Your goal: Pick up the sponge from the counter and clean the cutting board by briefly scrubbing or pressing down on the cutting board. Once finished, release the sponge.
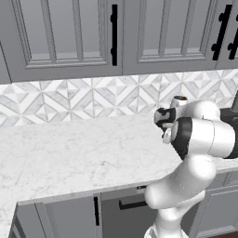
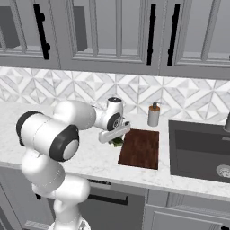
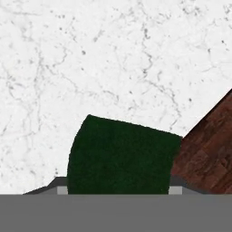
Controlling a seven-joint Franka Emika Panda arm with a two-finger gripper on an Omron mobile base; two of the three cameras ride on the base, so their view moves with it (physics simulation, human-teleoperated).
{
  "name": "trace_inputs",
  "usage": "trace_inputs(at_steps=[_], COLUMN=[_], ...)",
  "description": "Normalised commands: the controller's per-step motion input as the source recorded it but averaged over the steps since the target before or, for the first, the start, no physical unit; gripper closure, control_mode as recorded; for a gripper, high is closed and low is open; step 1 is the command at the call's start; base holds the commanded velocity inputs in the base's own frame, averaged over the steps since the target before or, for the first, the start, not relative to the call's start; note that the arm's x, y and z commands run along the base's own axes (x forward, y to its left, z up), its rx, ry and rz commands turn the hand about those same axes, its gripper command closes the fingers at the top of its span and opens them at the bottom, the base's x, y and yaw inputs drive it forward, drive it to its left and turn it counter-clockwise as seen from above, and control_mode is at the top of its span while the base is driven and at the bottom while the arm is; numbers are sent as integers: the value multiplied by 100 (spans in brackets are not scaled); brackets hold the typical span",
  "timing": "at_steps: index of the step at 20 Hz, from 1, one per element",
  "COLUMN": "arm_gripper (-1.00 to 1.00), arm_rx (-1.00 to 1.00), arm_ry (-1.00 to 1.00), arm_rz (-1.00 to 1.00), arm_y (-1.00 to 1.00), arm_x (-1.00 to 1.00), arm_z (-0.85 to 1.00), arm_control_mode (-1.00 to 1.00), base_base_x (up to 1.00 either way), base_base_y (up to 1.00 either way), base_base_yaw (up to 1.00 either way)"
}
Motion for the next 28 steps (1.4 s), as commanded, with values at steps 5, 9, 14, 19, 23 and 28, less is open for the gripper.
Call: trace_inputs(at_steps=[5,9,14,19,23,28], arm_gripper=[100,100,100,100,100,100], arm_rx=[18,0,-1,0,0,0], arm_ry=[0,-1,-1,-5,-6,0], arm_rz=[-22,-15,-6,-5,-3,-1], arm_y=[-46,-18,-2,-1,-3,-1], arm_x=[13,32,36,13,23,44], arm_z=[-9,-10,0,-27,-27,-25], arm_control_mode=[-100,-100,-100,-100,-100,-100], base_base_x=[0,0,0,0,0,0], base_base_y=[0,0,0,0,0,0], base_base_yaw=[0,0,0,0,0,0])
